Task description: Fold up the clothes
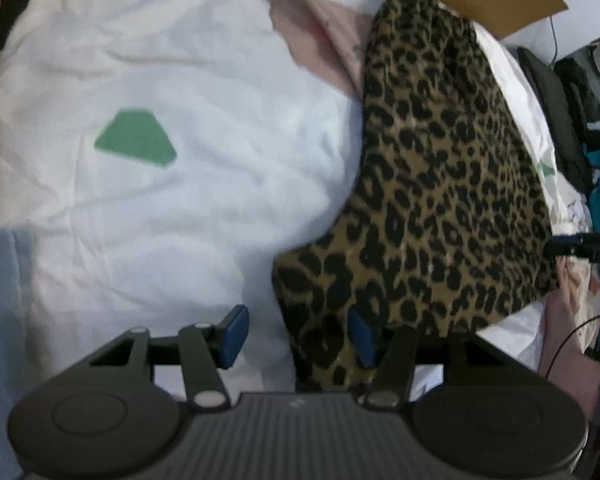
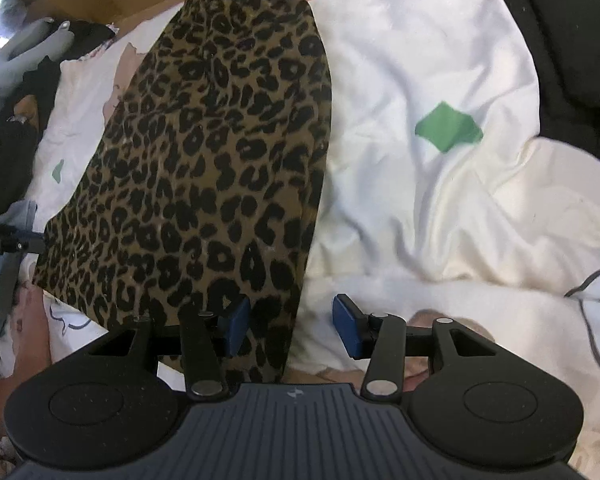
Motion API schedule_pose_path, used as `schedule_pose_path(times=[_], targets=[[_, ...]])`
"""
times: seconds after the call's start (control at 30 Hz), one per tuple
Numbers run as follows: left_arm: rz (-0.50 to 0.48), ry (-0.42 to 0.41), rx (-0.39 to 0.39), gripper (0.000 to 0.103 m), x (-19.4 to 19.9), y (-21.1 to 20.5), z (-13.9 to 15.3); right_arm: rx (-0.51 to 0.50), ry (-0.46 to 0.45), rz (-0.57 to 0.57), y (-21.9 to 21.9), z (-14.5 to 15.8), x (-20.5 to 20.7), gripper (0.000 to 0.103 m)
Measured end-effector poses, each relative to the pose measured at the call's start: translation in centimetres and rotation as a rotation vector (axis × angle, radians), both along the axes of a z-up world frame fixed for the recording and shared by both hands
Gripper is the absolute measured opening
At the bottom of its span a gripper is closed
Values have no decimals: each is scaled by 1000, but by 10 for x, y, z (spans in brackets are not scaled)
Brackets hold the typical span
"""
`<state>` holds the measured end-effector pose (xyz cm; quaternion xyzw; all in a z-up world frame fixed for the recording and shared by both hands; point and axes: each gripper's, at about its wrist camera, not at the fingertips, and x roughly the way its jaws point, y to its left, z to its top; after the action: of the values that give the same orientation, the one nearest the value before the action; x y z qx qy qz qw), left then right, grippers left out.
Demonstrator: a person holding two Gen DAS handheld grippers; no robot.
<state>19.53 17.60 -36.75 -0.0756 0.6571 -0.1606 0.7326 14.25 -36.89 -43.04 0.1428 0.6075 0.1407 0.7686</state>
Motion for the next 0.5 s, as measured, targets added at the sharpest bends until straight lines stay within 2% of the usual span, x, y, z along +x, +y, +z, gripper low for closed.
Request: schedule_pose_path(times=[0.1, 0.27, 0.37, 0.5], targets=[[0, 24, 8, 58, -4, -2, -7, 67, 13, -45, -7, -4, -2, 53], [10, 40, 6, 57, -5, -2, -9, 155, 46, -24, -9, -8, -8, 53], [26, 57, -13, 52, -4, 1, -10, 201, 70, -51, -15, -12, -9, 53], [50, 67, -44, 51, -3, 2, -9, 297, 127, -105, -25, -23, -11, 53]])
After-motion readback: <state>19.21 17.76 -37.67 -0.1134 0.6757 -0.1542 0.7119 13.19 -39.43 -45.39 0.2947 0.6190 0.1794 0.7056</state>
